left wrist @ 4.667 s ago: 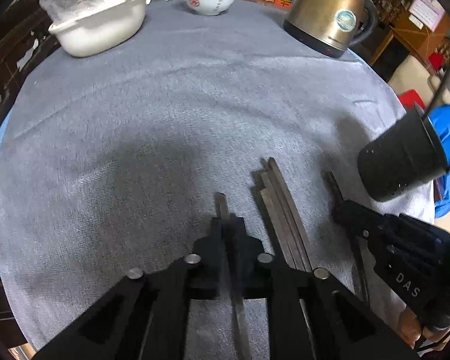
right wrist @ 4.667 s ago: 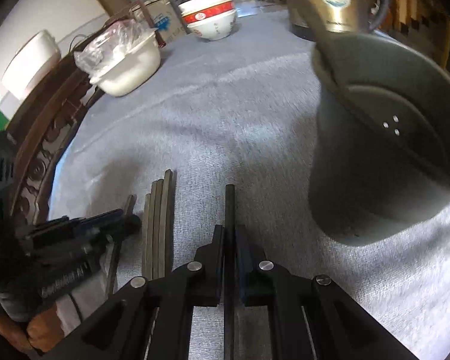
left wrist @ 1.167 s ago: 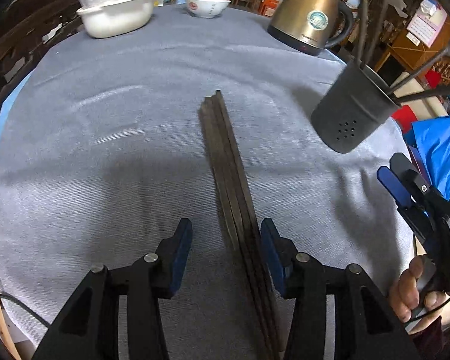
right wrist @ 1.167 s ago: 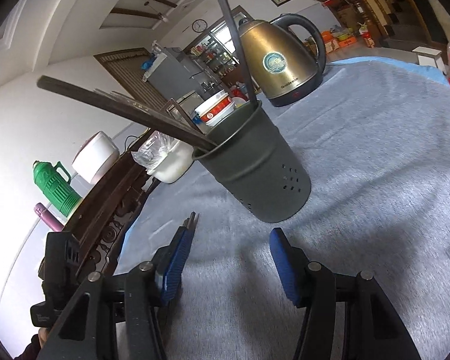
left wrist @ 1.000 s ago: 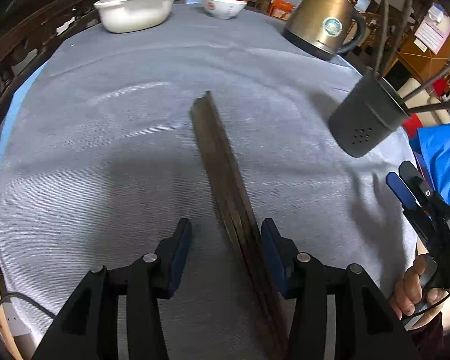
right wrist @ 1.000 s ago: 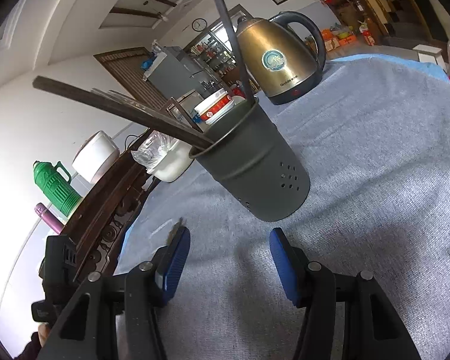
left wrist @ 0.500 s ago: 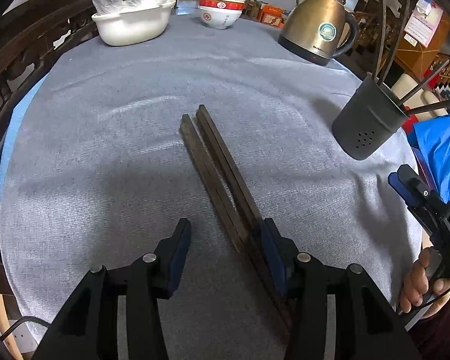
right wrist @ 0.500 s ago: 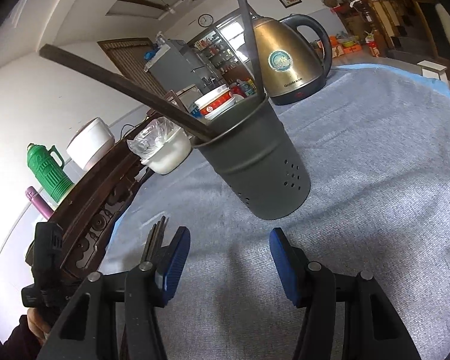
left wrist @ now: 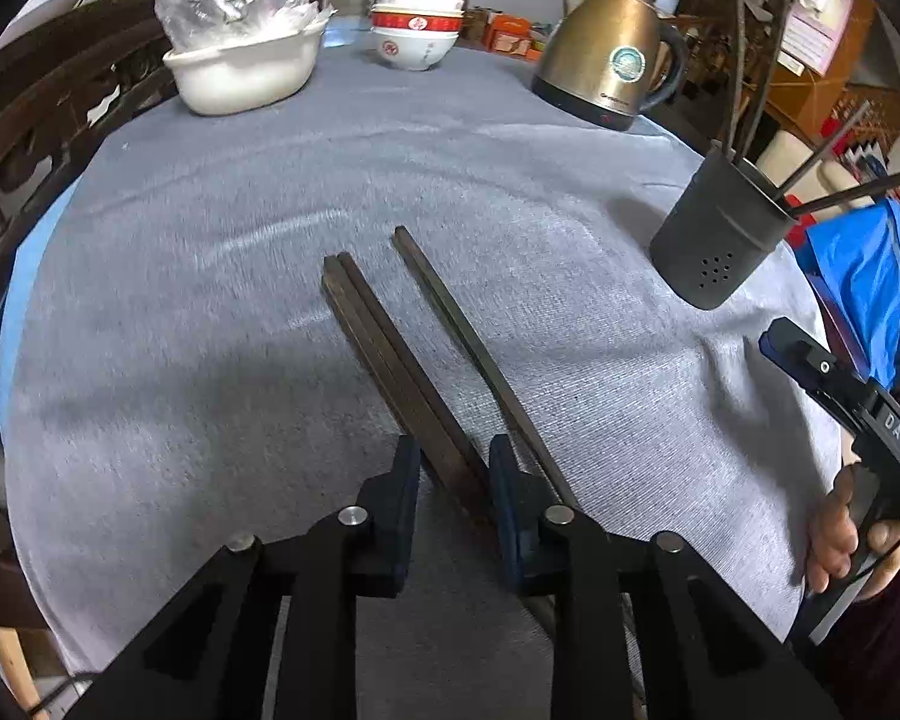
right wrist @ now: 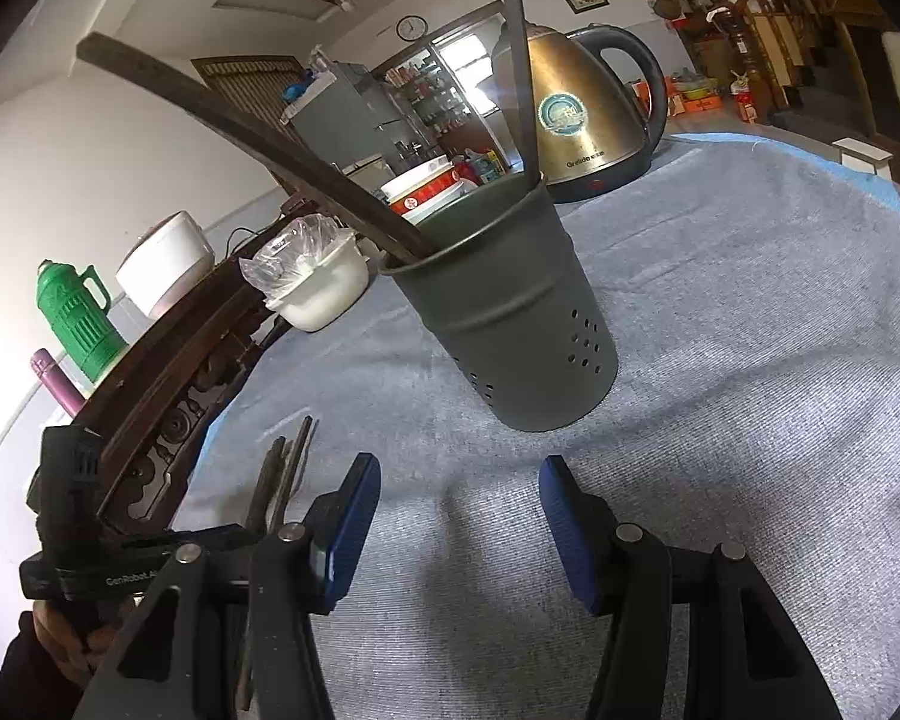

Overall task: Organize utensils
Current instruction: 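Move both open grippers down to the dark chopsticks lying on the cloth, then grasp dark chopsticks with the left gripper while the right gripper grasps another chopstick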

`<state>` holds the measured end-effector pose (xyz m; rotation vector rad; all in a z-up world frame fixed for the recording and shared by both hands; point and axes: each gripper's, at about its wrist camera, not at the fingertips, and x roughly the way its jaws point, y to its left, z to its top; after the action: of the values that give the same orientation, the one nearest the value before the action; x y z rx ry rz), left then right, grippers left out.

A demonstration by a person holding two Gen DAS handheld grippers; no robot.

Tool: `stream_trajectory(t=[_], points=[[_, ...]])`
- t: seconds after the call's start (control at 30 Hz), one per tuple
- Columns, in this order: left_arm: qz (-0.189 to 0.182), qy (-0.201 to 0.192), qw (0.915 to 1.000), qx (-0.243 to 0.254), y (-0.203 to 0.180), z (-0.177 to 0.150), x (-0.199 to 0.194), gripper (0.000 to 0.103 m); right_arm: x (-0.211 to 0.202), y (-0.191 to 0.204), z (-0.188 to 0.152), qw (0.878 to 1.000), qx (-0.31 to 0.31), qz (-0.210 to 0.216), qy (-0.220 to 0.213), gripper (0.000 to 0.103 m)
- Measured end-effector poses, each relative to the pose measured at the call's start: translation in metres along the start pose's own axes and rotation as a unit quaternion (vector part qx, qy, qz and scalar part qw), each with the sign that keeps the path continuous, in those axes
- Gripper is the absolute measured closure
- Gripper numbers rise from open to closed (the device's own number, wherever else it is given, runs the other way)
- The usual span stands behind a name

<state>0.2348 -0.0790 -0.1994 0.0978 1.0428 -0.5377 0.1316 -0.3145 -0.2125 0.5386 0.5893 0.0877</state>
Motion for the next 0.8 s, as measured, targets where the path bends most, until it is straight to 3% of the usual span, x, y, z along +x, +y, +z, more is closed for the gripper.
stream_trajectory(t=[0.03,0.13,0.4,0.7,0.8], points=[[0.001,0.000,1.0000,0.004,0.002,0.001,0.000,0.089,0.000,0.001,0.000,1.000,-0.002,-0.001,0.000,0.045],[-0.001,0.007,0.9999,0.016,0.006,0.006,0.001,0.093,0.000,0.001,0.000,1.000,-0.002,0.000,0.000,0.044],[0.025,0.029,0.9978,0.055,0.021,0.016,0.000,0.094,-0.004,-0.004,0.000,1.000,0.008,0.010,-0.006,0.045],[0.013,0.017,0.9993,-0.032,0.060,0.033,-0.014,0.092,-0.004,-0.004,-0.001,1.000,0.007,0.015,-0.006,0.045],[0.007,0.022,0.9981,-0.057,0.062,0.041,-0.010,0.083,-0.005,-0.004,0.000,1.000,0.007,0.015,-0.006,0.045]])
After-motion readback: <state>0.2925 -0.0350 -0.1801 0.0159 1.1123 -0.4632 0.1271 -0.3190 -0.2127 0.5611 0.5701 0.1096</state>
